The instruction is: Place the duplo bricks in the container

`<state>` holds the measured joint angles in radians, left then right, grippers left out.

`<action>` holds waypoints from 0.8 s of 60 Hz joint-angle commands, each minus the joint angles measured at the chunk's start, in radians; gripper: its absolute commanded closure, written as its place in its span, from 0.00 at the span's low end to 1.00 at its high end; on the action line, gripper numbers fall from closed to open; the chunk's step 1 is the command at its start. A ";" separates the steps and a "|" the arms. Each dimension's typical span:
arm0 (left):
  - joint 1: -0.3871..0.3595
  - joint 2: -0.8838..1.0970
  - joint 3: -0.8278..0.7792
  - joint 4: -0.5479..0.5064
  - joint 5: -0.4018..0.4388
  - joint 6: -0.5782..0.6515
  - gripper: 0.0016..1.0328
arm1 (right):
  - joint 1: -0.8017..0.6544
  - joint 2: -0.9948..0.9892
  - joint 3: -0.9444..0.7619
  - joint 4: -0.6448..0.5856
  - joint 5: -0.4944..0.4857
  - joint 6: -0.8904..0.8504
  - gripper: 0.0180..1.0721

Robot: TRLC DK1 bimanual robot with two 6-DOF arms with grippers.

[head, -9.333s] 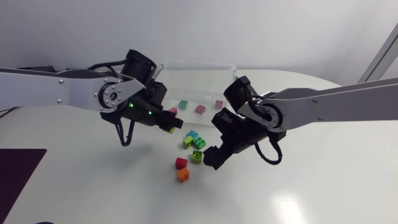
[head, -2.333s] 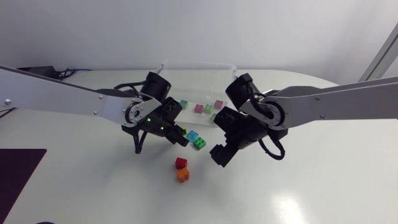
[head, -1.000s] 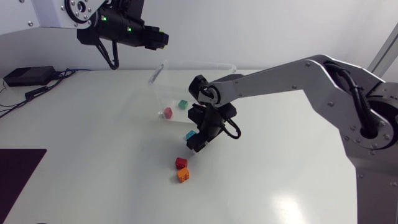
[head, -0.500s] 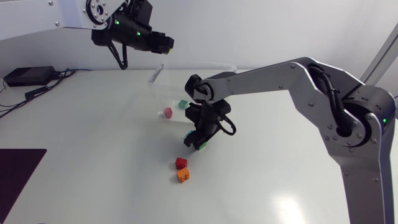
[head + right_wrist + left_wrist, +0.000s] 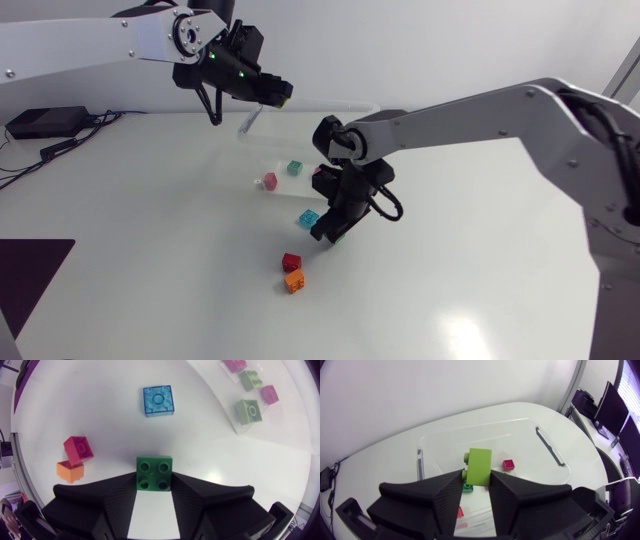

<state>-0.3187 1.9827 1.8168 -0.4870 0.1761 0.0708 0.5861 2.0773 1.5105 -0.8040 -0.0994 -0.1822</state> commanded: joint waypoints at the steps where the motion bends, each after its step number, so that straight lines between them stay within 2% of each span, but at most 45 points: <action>1: -0.011 0.047 0.056 -0.030 0.006 -0.023 0.39 | -0.008 -0.086 -0.047 0.012 0.006 0.021 0.59; 2: -0.011 0.053 0.064 -0.038 0.006 -0.023 0.32 | -0.009 -0.098 -0.052 0.012 0.006 0.021 0.59; 6: -0.013 0.070 0.084 -0.056 0.006 -0.023 0.18 | -0.017 -0.137 -0.062 0.011 0.006 0.023 0.59; 12: -0.011 0.070 0.091 -0.068 0.006 -0.023 0.09 | -0.031 -0.194 -0.061 0.000 0.006 0.024 0.59; 24: -0.002 -0.019 0.035 -0.088 0.006 -0.031 0.08 | -0.062 -0.258 -0.009 -0.020 0.006 0.035 0.59; 48: 0.013 -0.323 -0.304 -0.074 0.008 0.018 0.08 | -0.100 -0.241 0.185 -0.018 0.007 0.073 0.59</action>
<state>-0.3080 1.7142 1.5860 -0.5655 0.1764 0.0708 0.5007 1.8297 1.6352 -0.8124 -0.0998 -0.1398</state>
